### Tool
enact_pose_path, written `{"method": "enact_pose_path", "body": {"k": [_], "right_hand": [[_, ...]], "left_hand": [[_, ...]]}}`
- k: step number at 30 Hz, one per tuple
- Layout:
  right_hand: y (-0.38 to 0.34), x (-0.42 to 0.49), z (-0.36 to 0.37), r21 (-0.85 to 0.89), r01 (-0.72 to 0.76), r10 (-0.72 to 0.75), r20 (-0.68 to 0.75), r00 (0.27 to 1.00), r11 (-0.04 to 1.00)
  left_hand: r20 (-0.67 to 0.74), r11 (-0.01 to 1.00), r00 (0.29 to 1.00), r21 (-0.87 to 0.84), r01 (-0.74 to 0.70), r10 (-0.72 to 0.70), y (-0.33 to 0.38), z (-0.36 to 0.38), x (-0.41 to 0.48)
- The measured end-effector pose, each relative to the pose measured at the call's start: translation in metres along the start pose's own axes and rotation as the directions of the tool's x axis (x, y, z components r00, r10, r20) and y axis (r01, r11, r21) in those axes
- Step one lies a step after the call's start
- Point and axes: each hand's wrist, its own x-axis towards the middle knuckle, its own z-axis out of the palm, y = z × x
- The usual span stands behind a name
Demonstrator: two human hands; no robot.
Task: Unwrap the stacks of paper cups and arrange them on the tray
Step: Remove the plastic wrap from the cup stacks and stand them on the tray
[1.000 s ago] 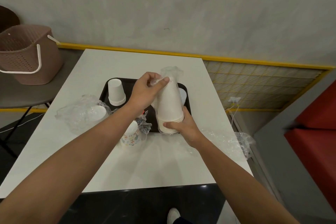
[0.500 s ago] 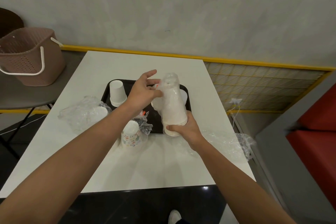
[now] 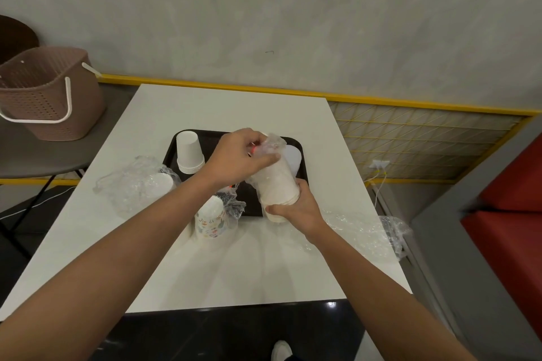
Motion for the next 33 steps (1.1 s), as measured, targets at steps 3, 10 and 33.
{"method": "enact_pose_path", "body": {"k": [3,10,33], "right_hand": [[0.000,-0.001,0.003,0.023,0.006,-0.006,0.011,1.000,1.000],[-0.004,-0.003,0.006,0.105,0.050,-0.055,0.050,0.997,0.993],[-0.040,0.005,0.009,0.449,0.136,-0.176,0.048,0.983,0.883]], "left_hand": [[0.017,0.999,1.000,-0.032,-0.001,0.001,0.003,0.002,-0.002],[-0.128,0.977,0.972,-0.100,0.186,-0.198,-0.008,0.008,0.004],[0.287,0.467,0.812,-0.700,0.540,-0.508,-0.028,0.006,0.007]]}}
